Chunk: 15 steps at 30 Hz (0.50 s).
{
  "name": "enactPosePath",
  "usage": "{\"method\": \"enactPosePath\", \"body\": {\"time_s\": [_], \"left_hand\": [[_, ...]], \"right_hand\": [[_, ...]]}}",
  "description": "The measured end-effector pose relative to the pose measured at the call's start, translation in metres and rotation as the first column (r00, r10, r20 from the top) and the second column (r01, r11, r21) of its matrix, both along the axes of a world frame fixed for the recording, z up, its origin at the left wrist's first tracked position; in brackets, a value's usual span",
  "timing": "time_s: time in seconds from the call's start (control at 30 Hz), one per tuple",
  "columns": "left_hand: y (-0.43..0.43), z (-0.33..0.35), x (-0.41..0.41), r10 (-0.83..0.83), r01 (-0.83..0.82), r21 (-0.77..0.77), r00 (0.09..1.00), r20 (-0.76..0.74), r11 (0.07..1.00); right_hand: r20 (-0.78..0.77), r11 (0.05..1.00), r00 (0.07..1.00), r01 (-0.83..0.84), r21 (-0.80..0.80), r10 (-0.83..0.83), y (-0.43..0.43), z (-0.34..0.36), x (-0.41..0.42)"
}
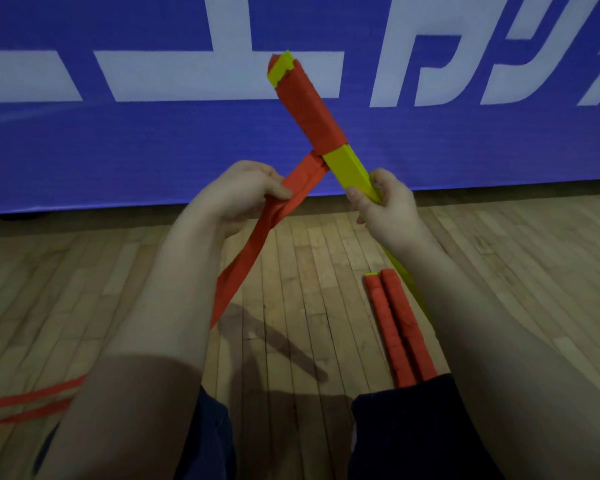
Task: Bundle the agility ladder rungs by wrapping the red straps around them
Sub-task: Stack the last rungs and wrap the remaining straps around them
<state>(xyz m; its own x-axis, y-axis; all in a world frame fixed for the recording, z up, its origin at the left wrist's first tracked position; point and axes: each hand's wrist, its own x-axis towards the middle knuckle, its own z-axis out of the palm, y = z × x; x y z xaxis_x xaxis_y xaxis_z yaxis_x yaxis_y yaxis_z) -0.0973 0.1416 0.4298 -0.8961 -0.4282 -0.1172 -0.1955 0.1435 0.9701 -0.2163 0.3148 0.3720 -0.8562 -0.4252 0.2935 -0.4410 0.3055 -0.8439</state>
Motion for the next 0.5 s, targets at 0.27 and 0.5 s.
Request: {"method": "enactPosePath", "body": {"time_s": [0.27,0.5], "left_hand": [[0.008,-0.009,-0.011,0.363,-0.35,0.212,0.931,-0.028,0.913],[0.006,-0.01,-0.013,0.105,-0.106,-0.03,0.993,-0.052,0.994]], "right_hand": [[-0.115,0.999,0.993,-0.009,0.038,0.013,-0.002,0.004,0.007],[-0.219,0.992,0.976,0.024,0.12,0.003,0.0,0.005,0.008]]}}
